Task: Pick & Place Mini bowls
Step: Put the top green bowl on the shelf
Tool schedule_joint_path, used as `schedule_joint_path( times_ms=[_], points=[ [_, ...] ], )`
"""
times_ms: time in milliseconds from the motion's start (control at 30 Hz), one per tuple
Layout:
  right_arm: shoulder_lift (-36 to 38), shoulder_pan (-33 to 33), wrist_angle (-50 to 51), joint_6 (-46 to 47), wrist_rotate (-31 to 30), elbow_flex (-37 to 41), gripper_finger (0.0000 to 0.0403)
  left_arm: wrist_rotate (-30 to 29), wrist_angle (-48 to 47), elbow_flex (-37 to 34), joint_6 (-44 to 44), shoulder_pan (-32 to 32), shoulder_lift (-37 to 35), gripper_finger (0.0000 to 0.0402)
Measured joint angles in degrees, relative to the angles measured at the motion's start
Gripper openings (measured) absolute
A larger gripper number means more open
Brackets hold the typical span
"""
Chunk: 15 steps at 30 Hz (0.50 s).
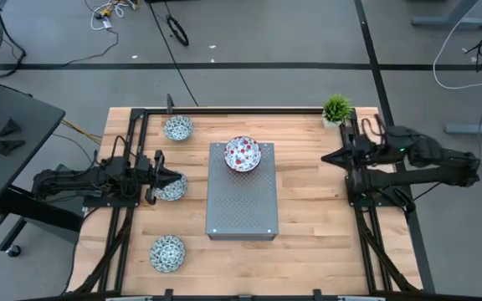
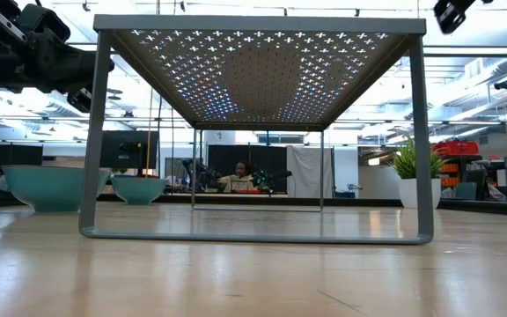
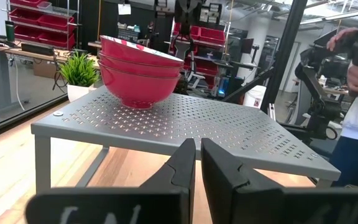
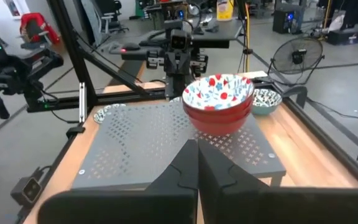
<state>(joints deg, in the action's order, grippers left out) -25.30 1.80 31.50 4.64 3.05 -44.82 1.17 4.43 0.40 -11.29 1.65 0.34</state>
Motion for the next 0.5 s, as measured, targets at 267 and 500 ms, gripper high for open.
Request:
schedule_joint_path(
  times_ms=[267, 500],
  points=[
    [-3.52, 0.00, 10.39, -1.50, -0.01, -13.41, 0.0000, 0.00, 0.00, 0.00, 0.00, 0.02, 0.01, 0.0032],
    [-6.49, 0.00, 19.74, -2.14, -0.02, -23.50, 0.0000, 0.00, 0.00, 0.00, -0.02, 0.02, 0.02, 0.0032]
  ],
)
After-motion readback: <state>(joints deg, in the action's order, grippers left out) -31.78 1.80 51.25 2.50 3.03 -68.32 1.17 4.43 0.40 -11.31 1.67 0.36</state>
